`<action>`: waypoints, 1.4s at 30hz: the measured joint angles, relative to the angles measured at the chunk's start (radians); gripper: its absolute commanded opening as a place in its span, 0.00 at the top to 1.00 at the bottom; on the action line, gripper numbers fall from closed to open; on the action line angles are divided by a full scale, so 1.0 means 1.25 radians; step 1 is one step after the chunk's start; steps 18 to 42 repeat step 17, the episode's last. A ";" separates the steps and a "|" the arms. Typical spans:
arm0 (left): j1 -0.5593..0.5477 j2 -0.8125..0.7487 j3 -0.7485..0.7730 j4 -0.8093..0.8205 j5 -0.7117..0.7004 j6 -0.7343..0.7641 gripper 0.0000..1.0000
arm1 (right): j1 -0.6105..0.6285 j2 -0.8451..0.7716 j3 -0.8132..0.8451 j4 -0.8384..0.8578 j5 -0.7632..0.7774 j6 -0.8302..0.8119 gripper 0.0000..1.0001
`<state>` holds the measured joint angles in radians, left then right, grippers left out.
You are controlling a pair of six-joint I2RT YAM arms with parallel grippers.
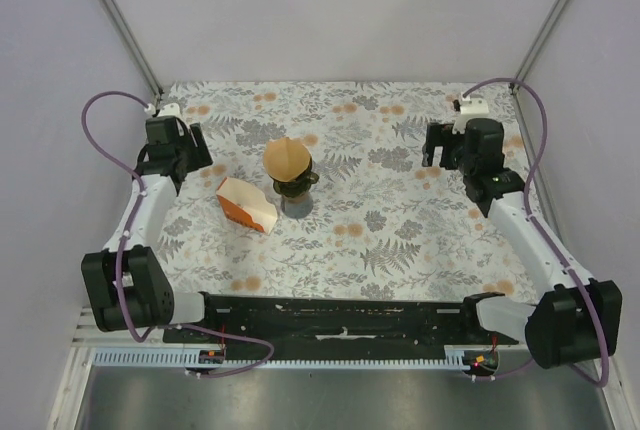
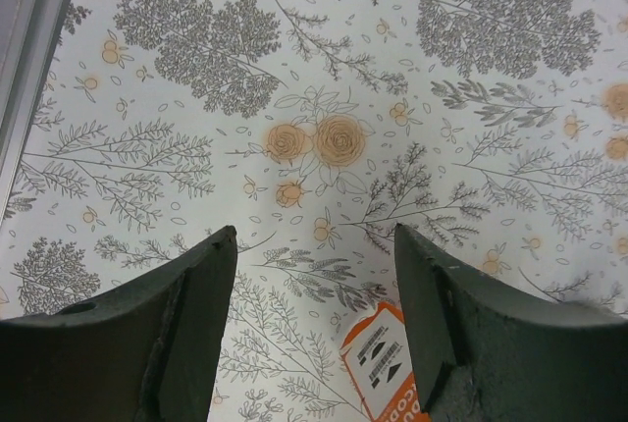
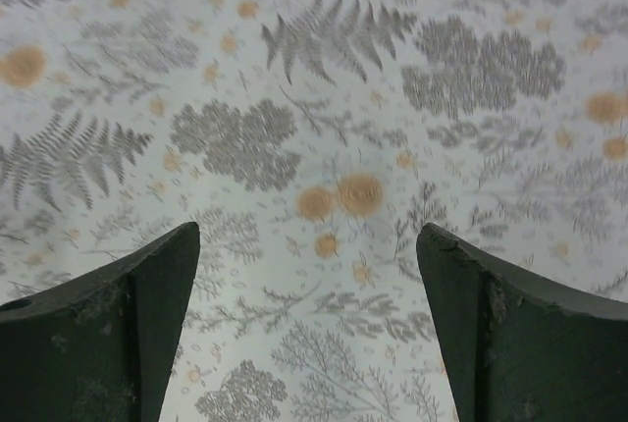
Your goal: Place the coffee filter in the dripper
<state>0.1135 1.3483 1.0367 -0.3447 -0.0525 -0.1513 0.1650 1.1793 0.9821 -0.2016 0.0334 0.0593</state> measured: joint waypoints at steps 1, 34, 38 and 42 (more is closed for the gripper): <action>0.003 -0.001 -0.019 0.018 0.001 0.003 0.28 | 0.000 0.002 -0.037 0.006 0.025 0.012 0.02; 0.048 -0.058 -0.196 0.200 0.007 0.022 0.28 | 0.001 0.061 -0.122 0.060 0.209 0.109 0.02; 0.048 -0.058 -0.196 0.200 0.007 0.022 0.28 | 0.001 0.061 -0.122 0.060 0.209 0.109 0.02; 0.048 -0.058 -0.196 0.200 0.007 0.022 0.28 | 0.001 0.061 -0.122 0.060 0.209 0.109 0.02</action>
